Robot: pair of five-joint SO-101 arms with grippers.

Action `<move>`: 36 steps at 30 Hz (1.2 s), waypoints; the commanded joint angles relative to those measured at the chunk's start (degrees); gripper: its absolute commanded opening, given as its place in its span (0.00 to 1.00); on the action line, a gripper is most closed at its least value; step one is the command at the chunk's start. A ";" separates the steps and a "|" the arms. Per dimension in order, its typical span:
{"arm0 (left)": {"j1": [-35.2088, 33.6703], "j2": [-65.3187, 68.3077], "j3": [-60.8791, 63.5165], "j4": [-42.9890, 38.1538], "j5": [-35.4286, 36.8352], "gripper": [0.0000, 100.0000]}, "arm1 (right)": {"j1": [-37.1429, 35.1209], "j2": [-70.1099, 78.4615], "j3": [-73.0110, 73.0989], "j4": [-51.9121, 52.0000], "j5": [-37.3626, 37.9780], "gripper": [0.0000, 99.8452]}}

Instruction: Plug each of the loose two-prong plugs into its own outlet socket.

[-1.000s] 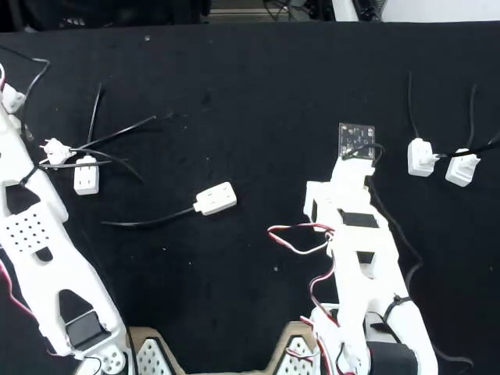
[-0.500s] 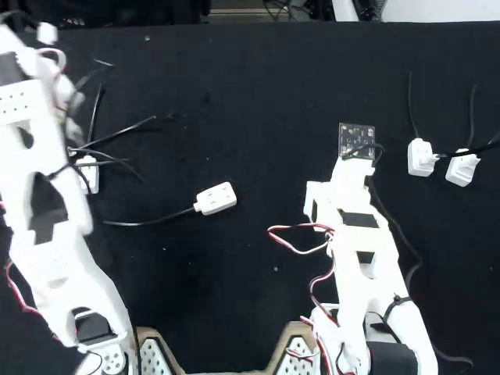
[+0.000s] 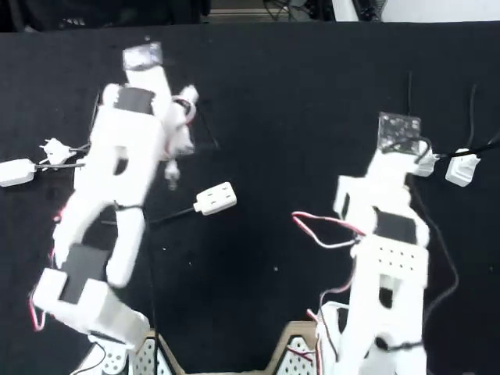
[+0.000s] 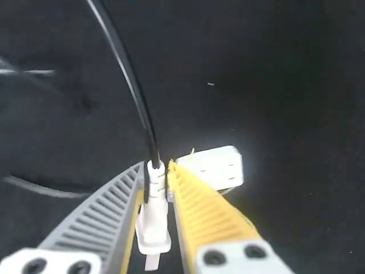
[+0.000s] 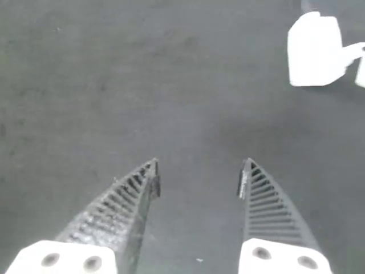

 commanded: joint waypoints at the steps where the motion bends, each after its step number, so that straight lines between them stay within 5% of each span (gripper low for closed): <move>1: 8.48 -11.16 16.13 -15.38 -0.44 0.04 | 6.68 -6.99 2.86 1.49 5.80 0.22; 12: 27.21 -25.14 46.73 -50.99 -0.79 0.05 | 9.32 -10.86 11.91 1.76 6.95 0.18; 18: 32.40 -25.67 48.75 -54.33 -0.53 0.23 | 9.23 -10.68 13.23 1.93 6.95 0.18; 25: 24.04 -30.68 43.21 -40.26 -1.58 0.27 | 8.88 -10.68 14.02 1.58 7.03 0.18; 28: 16.92 -34.20 41.89 -34.02 -7.82 0.27 | 8.26 -10.68 14.02 1.58 7.03 0.18; 36: -3.65 -36.04 50.15 -31.12 -10.99 0.27 | -6.77 -10.59 9.98 7.30 6.95 0.18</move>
